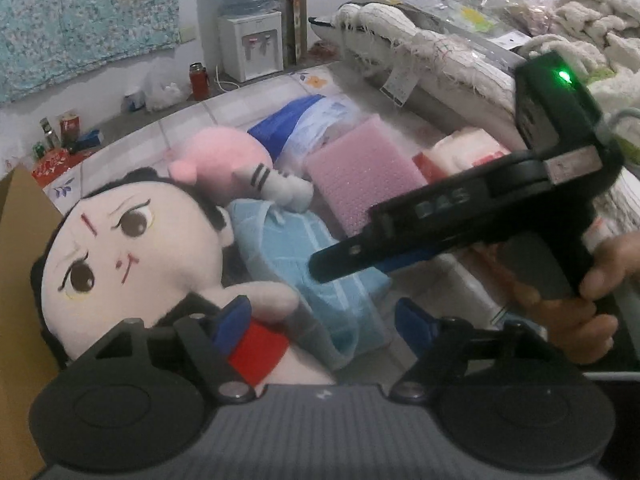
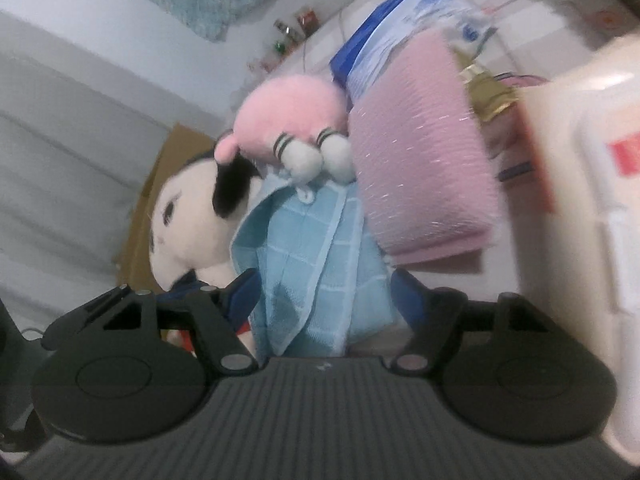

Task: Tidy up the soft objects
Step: 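Move both tools back over the bed toward the blue towel and pink sponge, then grasp the blue towel with the left tool while the right tool reaches for the pink sponge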

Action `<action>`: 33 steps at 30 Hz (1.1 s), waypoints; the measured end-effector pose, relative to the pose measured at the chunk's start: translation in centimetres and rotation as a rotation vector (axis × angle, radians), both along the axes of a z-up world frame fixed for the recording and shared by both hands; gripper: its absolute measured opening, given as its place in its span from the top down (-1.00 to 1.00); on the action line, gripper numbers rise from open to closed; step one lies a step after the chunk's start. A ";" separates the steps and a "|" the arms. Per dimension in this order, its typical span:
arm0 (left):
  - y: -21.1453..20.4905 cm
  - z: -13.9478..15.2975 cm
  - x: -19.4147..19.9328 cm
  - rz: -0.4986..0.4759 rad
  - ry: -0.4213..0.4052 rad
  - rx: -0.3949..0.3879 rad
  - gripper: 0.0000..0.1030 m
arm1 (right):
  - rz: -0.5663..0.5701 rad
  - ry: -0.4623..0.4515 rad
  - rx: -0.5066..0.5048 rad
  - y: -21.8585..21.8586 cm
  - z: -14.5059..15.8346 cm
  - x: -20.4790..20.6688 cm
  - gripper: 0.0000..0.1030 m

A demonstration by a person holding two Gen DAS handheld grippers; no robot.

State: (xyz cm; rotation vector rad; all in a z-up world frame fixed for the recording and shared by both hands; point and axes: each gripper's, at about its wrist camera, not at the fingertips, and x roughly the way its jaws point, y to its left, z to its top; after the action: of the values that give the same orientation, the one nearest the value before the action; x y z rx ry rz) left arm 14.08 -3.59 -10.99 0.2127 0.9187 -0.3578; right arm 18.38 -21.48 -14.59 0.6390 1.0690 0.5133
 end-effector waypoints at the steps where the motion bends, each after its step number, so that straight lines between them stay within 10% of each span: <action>1: 0.1 0.0 -0.2 -0.008 -0.009 0.000 -0.55 | 0.018 -0.003 -0.022 0.6 0.0 0.2 -0.42; 3: 0.2 0.0 -0.5 -0.017 -0.013 -0.002 -0.55 | 0.054 -0.032 -0.070 1.9 0.3 0.3 -0.41; 8: 1.0 0.3 -1.0 -0.011 -0.007 -0.056 -0.58 | 0.097 -0.064 -0.225 4.0 0.7 0.1 0.67; 33: -1.3 -4.1 -5.0 -0.060 0.263 -0.257 -0.68 | 0.065 0.067 -0.187 -3.5 0.4 -10.6 0.73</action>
State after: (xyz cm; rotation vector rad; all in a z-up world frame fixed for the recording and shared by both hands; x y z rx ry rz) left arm 9.11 -4.87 -15.06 -0.0445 1.1153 -0.5646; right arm 7.74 -24.99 -14.18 0.4609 1.1890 0.4446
